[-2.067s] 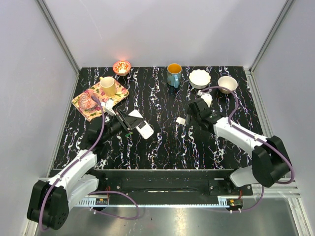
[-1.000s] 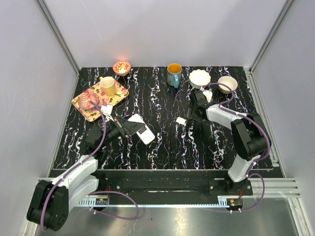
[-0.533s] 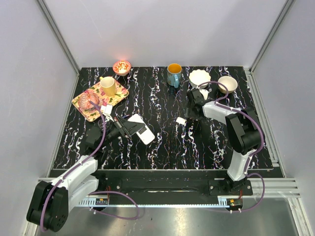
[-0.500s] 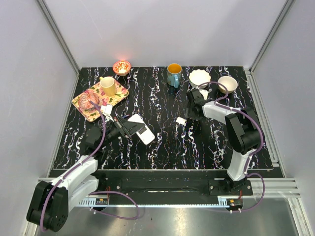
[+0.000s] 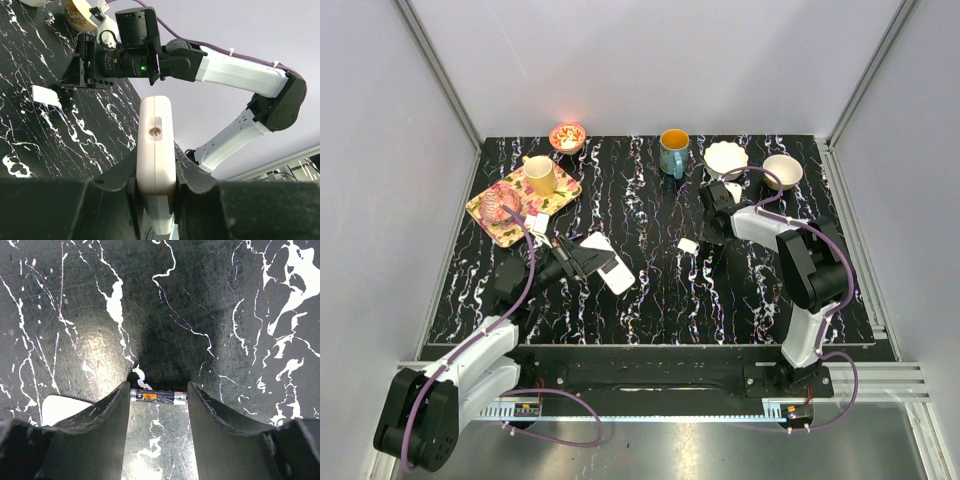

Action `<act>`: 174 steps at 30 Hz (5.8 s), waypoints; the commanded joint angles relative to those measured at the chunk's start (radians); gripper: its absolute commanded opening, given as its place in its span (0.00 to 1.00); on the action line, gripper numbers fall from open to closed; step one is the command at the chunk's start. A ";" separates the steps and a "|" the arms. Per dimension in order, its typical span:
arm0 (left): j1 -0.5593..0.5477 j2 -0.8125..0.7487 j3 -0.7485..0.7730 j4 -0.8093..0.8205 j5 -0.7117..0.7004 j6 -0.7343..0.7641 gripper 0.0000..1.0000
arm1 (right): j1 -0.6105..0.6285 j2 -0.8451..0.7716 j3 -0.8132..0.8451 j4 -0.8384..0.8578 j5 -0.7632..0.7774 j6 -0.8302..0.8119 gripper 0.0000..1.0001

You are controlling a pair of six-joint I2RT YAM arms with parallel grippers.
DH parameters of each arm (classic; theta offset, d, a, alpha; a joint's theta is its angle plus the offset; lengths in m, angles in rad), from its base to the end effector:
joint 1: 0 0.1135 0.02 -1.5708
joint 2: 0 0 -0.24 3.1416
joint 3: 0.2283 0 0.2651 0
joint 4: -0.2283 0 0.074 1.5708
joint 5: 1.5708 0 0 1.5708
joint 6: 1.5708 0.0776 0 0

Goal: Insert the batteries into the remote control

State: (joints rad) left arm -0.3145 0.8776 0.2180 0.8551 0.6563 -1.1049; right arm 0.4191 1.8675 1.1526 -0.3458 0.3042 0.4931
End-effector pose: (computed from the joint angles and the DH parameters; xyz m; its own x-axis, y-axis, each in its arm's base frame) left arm 0.2139 -0.1194 0.2136 -0.6445 -0.5347 -0.5466 0.5308 0.2016 -0.8231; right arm 0.3719 0.1402 0.0899 -0.8227 0.1279 -0.5538 0.1530 0.9882 0.0009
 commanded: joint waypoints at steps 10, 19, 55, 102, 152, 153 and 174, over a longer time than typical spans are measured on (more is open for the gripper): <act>-0.009 -0.022 -0.006 0.055 0.016 -0.001 0.00 | 0.004 -0.013 -0.031 -0.004 -0.031 0.024 0.31; -0.008 -0.032 0.001 0.041 0.012 -0.001 0.00 | 0.007 -0.168 -0.028 -0.042 -0.043 -0.051 0.17; -0.009 -0.193 -0.069 0.030 0.031 -0.056 0.00 | 0.251 -0.242 -0.222 0.151 -0.456 -0.857 0.00; -0.009 -0.204 -0.081 -0.004 0.028 -0.041 0.00 | 0.284 -0.100 -0.059 0.005 -0.310 -0.737 0.59; -0.009 -0.195 -0.115 -0.004 -0.020 -0.056 0.00 | 0.210 -0.128 -0.068 -0.223 -0.137 0.872 0.42; -0.009 -0.195 -0.115 -0.004 -0.021 -0.055 0.00 | 0.210 -0.125 -0.071 -0.222 -0.136 0.872 0.41; -0.009 -0.198 -0.126 -0.001 -0.024 -0.055 0.00 | 0.173 -0.094 -0.116 -0.216 -0.134 0.831 0.38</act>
State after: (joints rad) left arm -0.3218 0.6884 0.1001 0.7959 0.6468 -1.1576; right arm 0.6079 1.7611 1.0576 -0.5476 0.1532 1.3407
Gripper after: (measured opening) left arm 0.256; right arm 0.390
